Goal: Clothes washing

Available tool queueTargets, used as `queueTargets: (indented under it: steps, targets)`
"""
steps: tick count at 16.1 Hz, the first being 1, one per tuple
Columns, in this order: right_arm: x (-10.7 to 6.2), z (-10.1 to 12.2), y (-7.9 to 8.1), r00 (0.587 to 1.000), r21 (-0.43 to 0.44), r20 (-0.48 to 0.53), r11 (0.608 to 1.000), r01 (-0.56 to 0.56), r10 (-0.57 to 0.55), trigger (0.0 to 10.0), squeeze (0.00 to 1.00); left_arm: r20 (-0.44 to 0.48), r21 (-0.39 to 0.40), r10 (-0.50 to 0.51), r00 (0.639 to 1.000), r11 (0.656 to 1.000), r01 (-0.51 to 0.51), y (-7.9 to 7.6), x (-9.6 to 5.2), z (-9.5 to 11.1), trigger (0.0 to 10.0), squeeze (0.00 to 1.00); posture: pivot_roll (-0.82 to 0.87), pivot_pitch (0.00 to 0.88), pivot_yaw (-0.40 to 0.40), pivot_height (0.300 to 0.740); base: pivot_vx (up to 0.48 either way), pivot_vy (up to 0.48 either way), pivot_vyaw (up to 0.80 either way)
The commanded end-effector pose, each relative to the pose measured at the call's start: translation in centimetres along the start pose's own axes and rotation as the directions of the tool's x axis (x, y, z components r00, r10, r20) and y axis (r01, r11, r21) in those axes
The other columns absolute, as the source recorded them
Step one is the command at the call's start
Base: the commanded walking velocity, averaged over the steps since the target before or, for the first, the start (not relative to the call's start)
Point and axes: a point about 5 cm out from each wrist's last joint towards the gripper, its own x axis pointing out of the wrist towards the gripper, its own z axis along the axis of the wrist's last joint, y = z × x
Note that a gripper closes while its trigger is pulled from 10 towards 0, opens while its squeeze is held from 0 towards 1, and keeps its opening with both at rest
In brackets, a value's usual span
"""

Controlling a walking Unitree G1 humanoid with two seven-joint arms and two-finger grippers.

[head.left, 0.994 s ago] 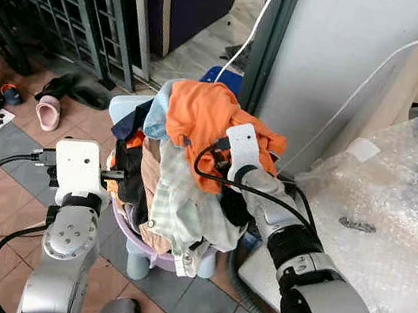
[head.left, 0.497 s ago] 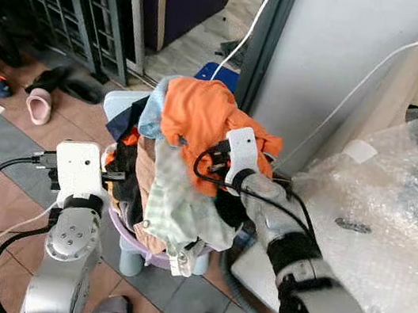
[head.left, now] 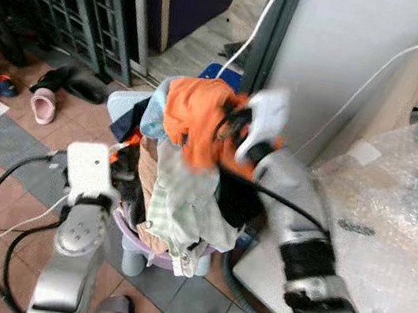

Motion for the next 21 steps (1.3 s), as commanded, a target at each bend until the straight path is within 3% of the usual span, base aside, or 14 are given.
queueTargets:
  steps: [1, 3, 6, 7, 8, 14, 21]
  targets:
    - [-0.3, 2.2, -0.1, 0.996, -0.011, 0.090, 1.000, 0.000, 0.001, 0.0, 0.00, 0.004, 0.016, -0.006, 1.000, 1.000, 0.006, 0.0, 0.0, -0.1, 10.0, 0.00, 0.00, 0.000, 0.018, 0.740, 0.000, 0.000, 0.00]
    - [-2.6, 5.2, -0.8, 0.982, 0.002, 0.178, 0.998, 0.068, -0.068, 0.0, 0.00, 0.017, 0.019, -0.018, 1.000, 1.000, 0.018, -0.1, 0.5, -0.1, 10.0, 0.00, -0.01, 0.000, 0.035, 0.740, 0.000, 0.000, 0.00]
    - [-4.4, 6.7, -0.6, 0.967, -0.013, 0.234, 0.995, 0.103, -0.097, 0.0, 0.00, 0.031, 0.020, -0.027, 0.999, 0.999, 0.027, -0.4, 1.2, 0.0, 10.0, 0.00, -0.04, 0.000, 0.052, 0.740, 0.000, 0.000, 0.00]
    - [-4.7, 6.7, -0.7, 0.968, -0.012, 0.227, 0.993, 0.116, -0.110, 3.1, 0.00, 0.034, 0.020, -0.033, 0.999, 0.999, 0.032, -0.5, 1.4, 0.1, 10.0, 0.00, -0.04, 0.000, 0.054, 0.740, -0.270, 0.000, 0.00]
    - [-4.9, 6.5, -0.9, 0.969, 0.007, 0.204, 0.990, 0.143, -0.142, 10.0, 0.00, 0.038, 0.020, -0.038, 0.999, 0.999, 0.037, -0.6, 1.5, 0.1, 10.0, 0.00, -0.04, 0.000, 0.055, 0.740, -0.274, 0.000, 0.00]
    - [-5.2, 5.6, -0.7, 0.976, 0.004, 0.143, 0.986, 0.166, -0.164, 10.0, 0.00, 0.047, 0.018, -0.027, 0.999, 1.000, 0.026, -0.6, 1.5, 0.0, 10.0, 0.00, -0.03, 0.000, 0.045, 0.740, -0.282, 0.000, -0.07]
    - [-4.9, 5.9, -1.1, 0.970, -0.022, 0.147, 0.980, 0.199, -0.194, 10.0, 0.00, 0.075, 0.006, -0.043, 0.996, 0.999, 0.043, -0.6, 1.5, 0.3, 10.0, 0.00, -0.04, 0.000, 0.046, 0.740, -0.126, 0.000, -0.73]
